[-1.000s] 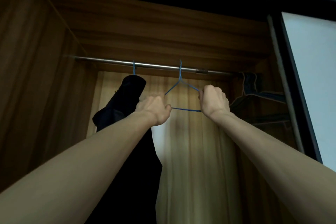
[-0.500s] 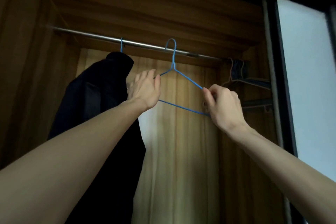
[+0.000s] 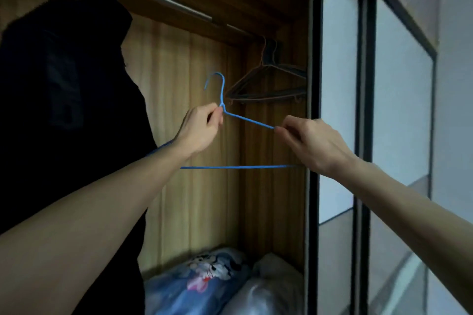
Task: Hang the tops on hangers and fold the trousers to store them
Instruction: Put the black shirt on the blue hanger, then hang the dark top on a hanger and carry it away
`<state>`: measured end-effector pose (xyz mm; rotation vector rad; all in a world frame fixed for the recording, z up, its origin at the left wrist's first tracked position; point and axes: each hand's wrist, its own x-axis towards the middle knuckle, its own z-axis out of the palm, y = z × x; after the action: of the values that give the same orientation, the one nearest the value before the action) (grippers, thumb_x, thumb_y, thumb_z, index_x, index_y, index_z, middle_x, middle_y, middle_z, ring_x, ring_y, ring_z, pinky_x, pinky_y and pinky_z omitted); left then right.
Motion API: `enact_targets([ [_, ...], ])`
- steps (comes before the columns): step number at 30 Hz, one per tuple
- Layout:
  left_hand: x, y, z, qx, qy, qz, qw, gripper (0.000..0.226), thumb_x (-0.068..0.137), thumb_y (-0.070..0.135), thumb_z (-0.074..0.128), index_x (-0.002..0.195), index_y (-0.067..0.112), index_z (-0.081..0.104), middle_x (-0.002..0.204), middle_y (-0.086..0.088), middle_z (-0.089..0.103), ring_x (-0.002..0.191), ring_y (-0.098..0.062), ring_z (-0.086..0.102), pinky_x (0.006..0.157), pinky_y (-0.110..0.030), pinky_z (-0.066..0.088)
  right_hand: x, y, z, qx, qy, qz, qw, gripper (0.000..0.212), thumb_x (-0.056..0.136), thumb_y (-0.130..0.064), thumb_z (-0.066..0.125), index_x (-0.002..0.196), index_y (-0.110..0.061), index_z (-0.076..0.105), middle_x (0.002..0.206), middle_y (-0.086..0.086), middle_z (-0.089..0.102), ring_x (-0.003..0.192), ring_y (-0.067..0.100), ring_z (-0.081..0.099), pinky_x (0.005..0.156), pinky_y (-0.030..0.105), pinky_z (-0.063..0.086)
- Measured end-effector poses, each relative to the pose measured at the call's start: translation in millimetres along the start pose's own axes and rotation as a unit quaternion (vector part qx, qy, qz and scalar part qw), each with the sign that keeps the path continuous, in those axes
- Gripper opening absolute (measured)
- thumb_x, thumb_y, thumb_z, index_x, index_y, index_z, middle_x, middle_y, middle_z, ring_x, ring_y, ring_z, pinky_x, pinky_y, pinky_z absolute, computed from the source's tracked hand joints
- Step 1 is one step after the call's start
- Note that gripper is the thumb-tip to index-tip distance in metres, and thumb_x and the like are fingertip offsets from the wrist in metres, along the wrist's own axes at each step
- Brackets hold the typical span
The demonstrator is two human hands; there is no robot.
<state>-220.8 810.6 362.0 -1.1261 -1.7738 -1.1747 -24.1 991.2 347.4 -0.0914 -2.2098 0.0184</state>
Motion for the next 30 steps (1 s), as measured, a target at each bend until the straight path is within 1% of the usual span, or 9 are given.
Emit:
enact_targets([
  [2, -18, 10, 17, -0.034, -0.026, 0.000, 0.999, 0.037, 0.109, 0.023, 0.047, 0.075, 0.013, 0.059, 0.050, 0.020, 0.050, 0.045, -0.003, 0.041, 0.047, -0.017, 0.030, -18, 2, -11, -0.027, -0.030, 0.009, 0.999, 0.028, 0.108, -0.048, 0.045, 0.097, -0.026, 0.057, 0.070, -0.008, 0.056, 0.073, 0.029, 0.055, 0.065, 0.039, 0.041],
  [4, -35, 26, 33, -0.061, -0.045, 0.008, 0.997, 0.036, 0.109, 0.025, 0.046, 0.076, 0.017, 0.058, 0.051, 0.017, 0.049, 0.045, -0.004, 0.040, 0.047, -0.019, 0.029, -34, 3, -22, -0.030, -0.047, 0.020, 0.998, 0.025, 0.108, -0.047, 0.048, 0.095, -0.026, 0.056, 0.067, -0.009, 0.055, 0.069, 0.024, 0.054, 0.061, 0.038, 0.039],
  [7, -59, 54, 56, -0.098, -0.071, 0.025, 0.992, 0.036, 0.109, 0.027, 0.045, 0.076, 0.018, 0.057, 0.054, 0.009, 0.046, 0.049, -0.007, 0.040, 0.053, -0.032, 0.034, -57, 5, -40, -0.030, -0.060, 0.038, 0.997, 0.025, 0.108, -0.043, 0.050, 0.097, -0.023, 0.059, 0.066, -0.010, 0.056, 0.064, 0.011, 0.051, 0.058, 0.035, 0.036],
  [9, -72, 74, 68, -0.137, -0.087, 0.047, 0.986, 0.037, 0.109, 0.027, 0.045, 0.076, 0.015, 0.056, 0.055, 0.007, 0.043, 0.050, -0.012, 0.041, 0.053, -0.034, 0.035, -75, 9, -51, -0.032, -0.068, 0.060, 0.995, 0.026, 0.109, -0.042, 0.050, 0.103, -0.021, 0.063, 0.068, -0.008, 0.060, 0.063, 0.009, 0.052, 0.061, 0.036, 0.040],
  [12, -88, 109, 85, -0.138, -0.103, 0.076, 0.982, 0.036, 0.106, 0.037, 0.044, 0.076, 0.021, 0.055, 0.059, 0.004, 0.050, 0.057, -0.021, 0.049, 0.059, -0.041, 0.041, -110, 19, -70, 0.015, -0.066, 0.099, 0.993, 0.019, 0.107, -0.038, 0.054, 0.104, -0.024, 0.067, 0.062, -0.011, 0.057, 0.055, 0.008, 0.049, 0.058, 0.032, 0.040],
  [16, -116, 161, 108, -0.163, -0.132, 0.117, 0.971, 0.037, 0.106, 0.047, 0.043, 0.076, 0.028, 0.055, 0.061, 0.012, 0.051, 0.054, -0.012, 0.045, 0.053, -0.032, 0.033, -174, 40, -111, 0.050, -0.032, 0.148, 0.987, 0.015, 0.106, -0.028, 0.060, 0.097, -0.021, 0.070, 0.055, -0.017, 0.051, 0.053, 0.007, 0.043, 0.053, 0.018, 0.031],
  [21, -165, 228, 152, -0.218, -0.180, 0.120, 0.952, 0.040, 0.102, 0.052, 0.047, 0.073, 0.026, 0.056, 0.063, 0.016, 0.054, 0.059, -0.011, 0.048, 0.057, -0.033, 0.035, -264, 66, -179, 0.016, -0.025, 0.205, 0.978, 0.016, 0.106, -0.028, 0.060, 0.099, -0.019, 0.072, 0.062, -0.004, 0.048, 0.054, 0.010, 0.035, 0.054, 0.025, 0.029],
  [25, -211, 297, 185, -0.287, -0.223, 0.141, 0.921, 0.038, 0.105, 0.048, 0.049, 0.072, 0.030, 0.054, 0.062, 0.017, 0.054, 0.057, -0.007, 0.047, 0.056, -0.030, 0.034, -339, 79, -238, -0.022, -0.016, 0.250, 0.968, 0.014, 0.105, -0.029, 0.062, 0.096, -0.023, 0.071, 0.064, -0.003, 0.052, 0.054, 0.009, 0.036, 0.053, 0.024, 0.030],
  [30, -270, 398, 207, -0.331, -0.226, 0.165, 0.901, 0.037, 0.102, 0.048, 0.048, 0.074, 0.026, 0.056, 0.064, 0.019, 0.057, 0.061, -0.002, 0.053, 0.058, -0.028, 0.037, -423, 73, -306, -0.082, 0.019, 0.303, 0.949, 0.014, 0.104, -0.028, 0.064, 0.092, -0.024, 0.071, 0.061, -0.006, 0.053, 0.052, 0.009, 0.037, 0.051, 0.021, 0.029],
])
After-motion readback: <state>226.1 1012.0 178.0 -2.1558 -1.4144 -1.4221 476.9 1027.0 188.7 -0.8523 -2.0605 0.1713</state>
